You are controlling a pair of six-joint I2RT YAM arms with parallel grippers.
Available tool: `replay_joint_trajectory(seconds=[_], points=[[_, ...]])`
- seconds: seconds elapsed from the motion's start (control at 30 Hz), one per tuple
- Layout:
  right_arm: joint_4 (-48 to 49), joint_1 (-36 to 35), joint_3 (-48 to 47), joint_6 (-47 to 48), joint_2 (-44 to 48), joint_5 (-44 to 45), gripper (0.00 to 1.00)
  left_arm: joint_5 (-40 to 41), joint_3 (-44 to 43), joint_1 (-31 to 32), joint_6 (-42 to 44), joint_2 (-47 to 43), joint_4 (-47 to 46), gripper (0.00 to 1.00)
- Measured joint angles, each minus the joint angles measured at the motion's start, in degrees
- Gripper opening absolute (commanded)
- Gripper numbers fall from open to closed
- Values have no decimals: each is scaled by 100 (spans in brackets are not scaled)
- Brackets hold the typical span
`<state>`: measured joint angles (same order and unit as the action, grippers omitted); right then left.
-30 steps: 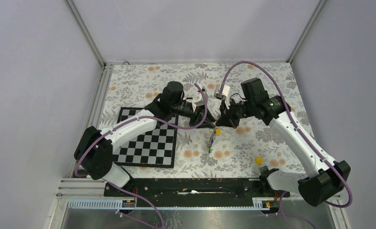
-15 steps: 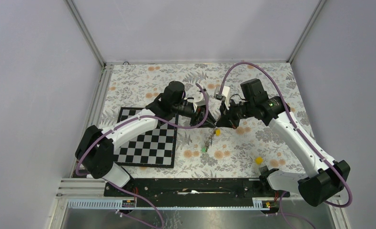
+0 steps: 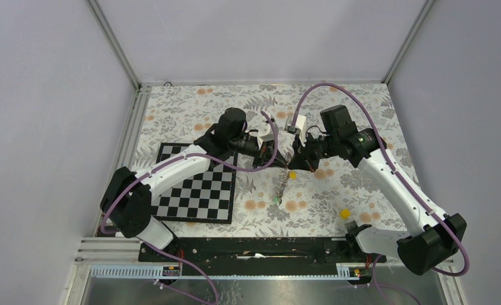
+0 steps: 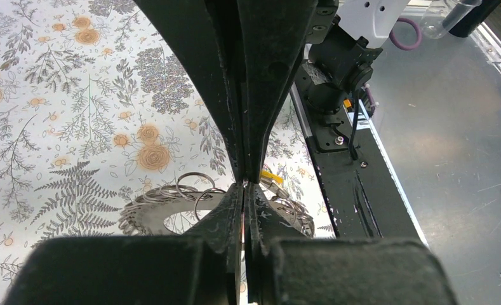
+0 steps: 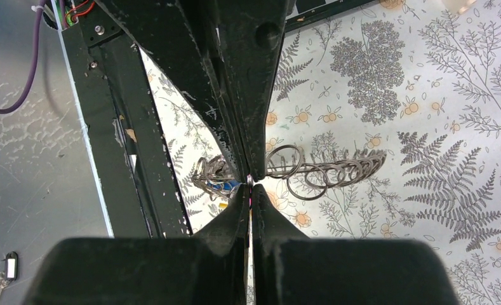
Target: Put the keys on the keyring
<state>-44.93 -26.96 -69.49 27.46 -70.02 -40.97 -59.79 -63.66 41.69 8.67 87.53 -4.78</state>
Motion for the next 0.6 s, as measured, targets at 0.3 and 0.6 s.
replay_joint_trajectory(seconds=[0.3,0.6], points=[[192,-11,181,15,162,-26,21,-37,-13,-50,-162,0,-4,0],[590,114,286,-122,431,-350,26,-437,728,-494,-2142,-120,-2240,0]])
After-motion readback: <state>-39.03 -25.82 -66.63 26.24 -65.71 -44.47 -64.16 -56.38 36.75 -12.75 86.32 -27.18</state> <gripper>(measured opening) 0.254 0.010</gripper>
